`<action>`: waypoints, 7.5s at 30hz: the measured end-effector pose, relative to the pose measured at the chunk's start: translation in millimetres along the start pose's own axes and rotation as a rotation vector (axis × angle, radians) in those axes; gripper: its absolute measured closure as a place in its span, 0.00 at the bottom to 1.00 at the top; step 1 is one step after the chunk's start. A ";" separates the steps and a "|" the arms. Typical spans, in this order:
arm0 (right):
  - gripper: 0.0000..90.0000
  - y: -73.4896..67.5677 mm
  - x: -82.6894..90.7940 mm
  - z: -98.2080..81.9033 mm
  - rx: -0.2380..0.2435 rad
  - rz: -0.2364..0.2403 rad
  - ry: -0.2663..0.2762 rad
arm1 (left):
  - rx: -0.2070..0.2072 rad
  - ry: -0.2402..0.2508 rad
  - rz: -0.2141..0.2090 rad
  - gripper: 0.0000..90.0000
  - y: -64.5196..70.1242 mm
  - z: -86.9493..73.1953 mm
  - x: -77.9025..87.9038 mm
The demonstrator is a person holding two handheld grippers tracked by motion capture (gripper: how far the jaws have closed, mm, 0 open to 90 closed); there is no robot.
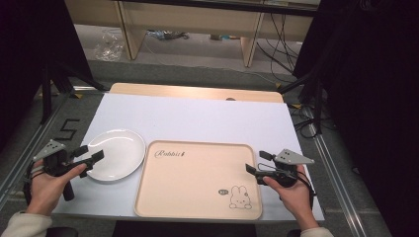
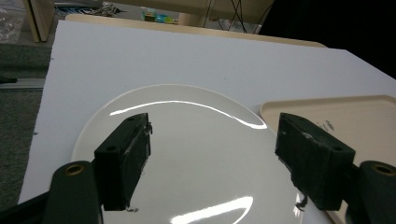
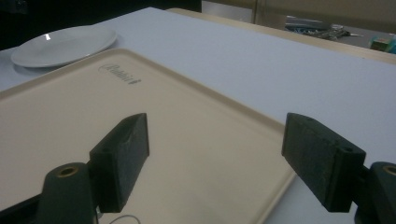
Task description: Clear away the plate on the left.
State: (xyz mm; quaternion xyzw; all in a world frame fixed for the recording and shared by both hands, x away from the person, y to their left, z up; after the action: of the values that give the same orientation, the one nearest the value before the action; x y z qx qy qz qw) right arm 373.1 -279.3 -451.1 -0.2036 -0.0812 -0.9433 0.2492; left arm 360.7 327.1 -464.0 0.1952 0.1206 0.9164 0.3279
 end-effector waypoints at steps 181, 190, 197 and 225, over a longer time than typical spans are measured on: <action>0.28 -2.8 -2.7 0.9 0.002 -0.014 -0.002 | 0.863 0.260 -0.139 0.97 -55.3 -18.0 28.3; 0.28 -2.0 -3.0 0.8 0.010 -0.018 -0.001 | 0.864 0.263 -0.162 0.97 -50.0 -14.7 26.1; 0.28 -2.2 -2.5 1.0 0.003 -0.016 -0.004 | 0.859 0.262 -0.179 0.97 -46.0 -11.9 23.8; 0.28 -2.0 -3.1 0.8 0.008 -0.019 -0.001 | 0.857 0.247 -0.220 0.97 -32.9 -5.0 12.0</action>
State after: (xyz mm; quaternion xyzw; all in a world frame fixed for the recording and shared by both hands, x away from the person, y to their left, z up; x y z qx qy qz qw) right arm 374.7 -276.0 -451.8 -0.2022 -0.0871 -0.9452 0.2410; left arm 368.2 359.3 -476.6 0.1885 0.5471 0.7599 0.2962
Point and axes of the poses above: each handheld gripper's, and its own axes: x roughly backward along the jaws, z roughly out of its top, y roughly to its right, the point moved 1 cm from there along -x, roughly forward along the jaws, and after that the axes turned 15 degrees about -z, right-handed, at the moved point
